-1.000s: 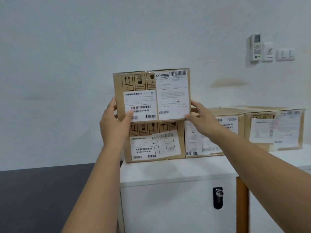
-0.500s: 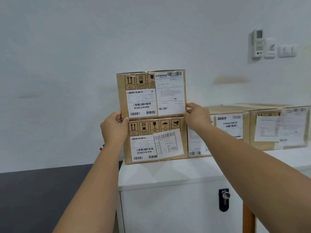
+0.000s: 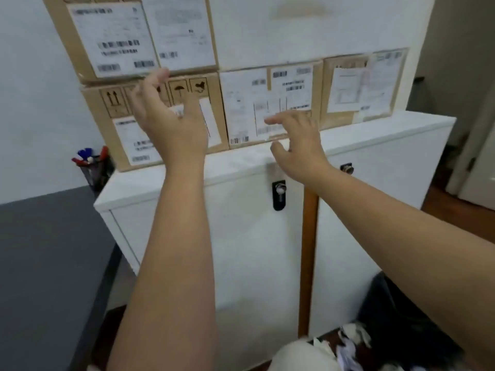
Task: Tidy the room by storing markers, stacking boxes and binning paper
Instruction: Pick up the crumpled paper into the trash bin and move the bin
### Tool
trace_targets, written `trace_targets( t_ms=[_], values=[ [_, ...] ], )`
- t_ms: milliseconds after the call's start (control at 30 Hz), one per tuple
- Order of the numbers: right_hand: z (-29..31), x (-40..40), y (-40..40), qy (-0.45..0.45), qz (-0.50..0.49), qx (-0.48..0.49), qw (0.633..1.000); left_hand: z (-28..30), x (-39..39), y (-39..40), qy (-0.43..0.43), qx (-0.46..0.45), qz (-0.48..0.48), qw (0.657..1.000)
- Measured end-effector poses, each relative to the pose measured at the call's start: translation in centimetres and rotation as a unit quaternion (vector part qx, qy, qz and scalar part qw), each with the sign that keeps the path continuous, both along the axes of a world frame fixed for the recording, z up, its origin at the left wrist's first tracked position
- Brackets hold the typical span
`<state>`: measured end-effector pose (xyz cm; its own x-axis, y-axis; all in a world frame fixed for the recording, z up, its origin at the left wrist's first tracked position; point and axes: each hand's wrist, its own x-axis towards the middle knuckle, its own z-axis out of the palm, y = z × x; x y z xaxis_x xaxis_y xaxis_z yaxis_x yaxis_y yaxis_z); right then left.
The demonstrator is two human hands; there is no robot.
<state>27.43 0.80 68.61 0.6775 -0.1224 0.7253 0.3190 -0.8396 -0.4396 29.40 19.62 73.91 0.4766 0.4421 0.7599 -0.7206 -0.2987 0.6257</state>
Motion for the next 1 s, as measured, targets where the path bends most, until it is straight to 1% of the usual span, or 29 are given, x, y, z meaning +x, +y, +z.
trace_targets(
  t_ms=[67, 133, 200, 300, 367, 433, 500, 567, 600, 667, 733, 767, 833, 900, 967, 1000],
  values=[
    [-3.2, -2.5, -2.8, 0.012, -0.042, 0.009, 0.999, -3.1, -1.5, -3.0, -0.01, 0.046, 0.007, 0.999],
    [-7.0, -5.1, -5.7, 0.046, -0.077, 0.04, 0.995, -7.1, -2.5, -5.4, 0.027, 0.083, -0.001, 0.996],
    [-11.3, -7.7, -8.4, 0.092, -0.114, 0.079, 0.986, -11.6, -3.8, -7.7, 0.054, 0.143, -0.002, 0.988],
    [-18.2, -11.1, -12.0, 0.17, -0.162, 0.121, 0.964, -18.1, -6.1, -10.8, 0.032, 0.247, -0.004, 0.968],
    [-22.7, -13.2, -14.1, 0.232, -0.185, 0.145, 0.944, -22.6, -7.4, -12.6, 0.022, 0.305, -0.037, 0.951],
    [-26.9, -14.9, -15.7, 0.29, -0.198, 0.168, 0.921, -27.1, -7.8, -13.5, 0.041, 0.371, -0.085, 0.924],
    [-31.2, -16.5, -17.2, 0.36, -0.198, 0.182, 0.893, -32.1, -8.0, -14.4, 0.095, 0.436, -0.136, 0.885],
    [-35.4, -18.3, -18.4, 0.441, -0.197, 0.211, 0.85, -37.6, -8.6, -15.0, 0.159, 0.496, -0.18, 0.835],
    [-37.2, -19.2, -18.6, 0.473, -0.198, 0.232, 0.826, -40.2, -8.9, -15.0, 0.195, 0.526, -0.197, 0.804],
    [-39.9, -20.8, -18.6, 0.509, -0.198, 0.264, 0.795, -45.2, -9.8, -14.8, 0.29, 0.573, -0.229, 0.732],
    [-42.6, -22.2, -18.6, 0.544, -0.195, 0.273, 0.77, -49.4, -10.5, -14.4, 0.384, 0.603, -0.244, 0.655],
    [-44.0, -22.8, -18.7, 0.565, -0.194, 0.276, 0.753, -51.1, -10.9, -14.1, 0.424, 0.617, -0.245, 0.616],
    [-46.6, -23.7, -18.9, 0.607, -0.189, 0.269, 0.724, -54.0, -11.3, -13.5, 0.476, 0.643, -0.247, 0.547],
    [-48.9, -24.0, -19.2, 0.642, -0.182, 0.253, 0.7, -56.7, -11.1, -13.3, 0.498, 0.664, -0.248, 0.499],
    [-51.2, -23.9, -19.4, 0.656, -0.174, 0.255, 0.689, -58.3, -11.0, -13.5, 0.507, 0.679, -0.251, 0.468],
    [-52.2, -23.8, -19.5, 0.67, -0.169, 0.255, 0.676, -59.4, -10.9, -13.8, 0.507, 0.684, -0.257, 0.458]
  ],
)
